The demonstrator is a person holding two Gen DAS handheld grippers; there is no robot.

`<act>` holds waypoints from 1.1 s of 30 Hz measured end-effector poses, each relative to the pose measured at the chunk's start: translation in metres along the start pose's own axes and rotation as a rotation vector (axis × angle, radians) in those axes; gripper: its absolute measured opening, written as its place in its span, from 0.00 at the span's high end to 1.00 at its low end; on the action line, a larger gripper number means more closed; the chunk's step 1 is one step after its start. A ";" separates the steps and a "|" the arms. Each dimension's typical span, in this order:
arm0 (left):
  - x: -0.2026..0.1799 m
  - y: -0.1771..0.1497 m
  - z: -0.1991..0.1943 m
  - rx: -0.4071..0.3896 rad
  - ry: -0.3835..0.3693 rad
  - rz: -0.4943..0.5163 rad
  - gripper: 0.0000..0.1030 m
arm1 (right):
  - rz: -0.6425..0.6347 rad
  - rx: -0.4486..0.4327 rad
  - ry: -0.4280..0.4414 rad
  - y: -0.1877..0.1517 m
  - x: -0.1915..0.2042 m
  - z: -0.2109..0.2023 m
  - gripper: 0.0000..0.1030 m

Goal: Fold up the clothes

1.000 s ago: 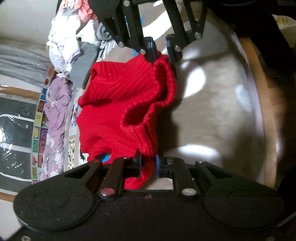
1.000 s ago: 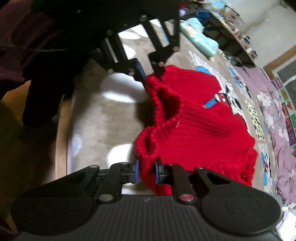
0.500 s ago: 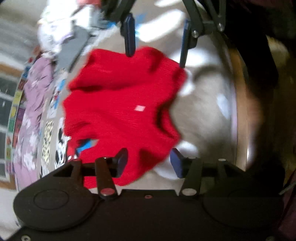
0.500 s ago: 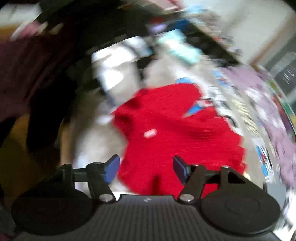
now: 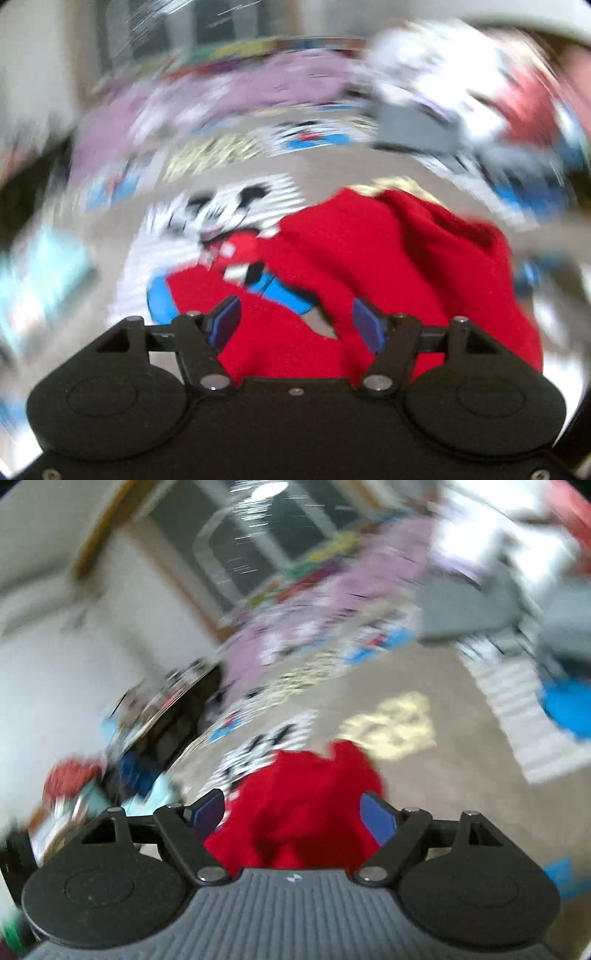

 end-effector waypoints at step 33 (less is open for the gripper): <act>0.123 0.009 0.094 -0.011 -0.232 -0.546 0.93 | 0.059 0.064 -0.004 -0.005 -0.032 0.101 0.80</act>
Point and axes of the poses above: each gripper's, at about its wrist camera, not at the fingertips, and z roughly the way its jaws point, x to its left, y to its top, the point moved 1 cm from there along z, roughly the way its jaws point, and after that the axes turned 6 degrees about x, right-handed, at the moved point
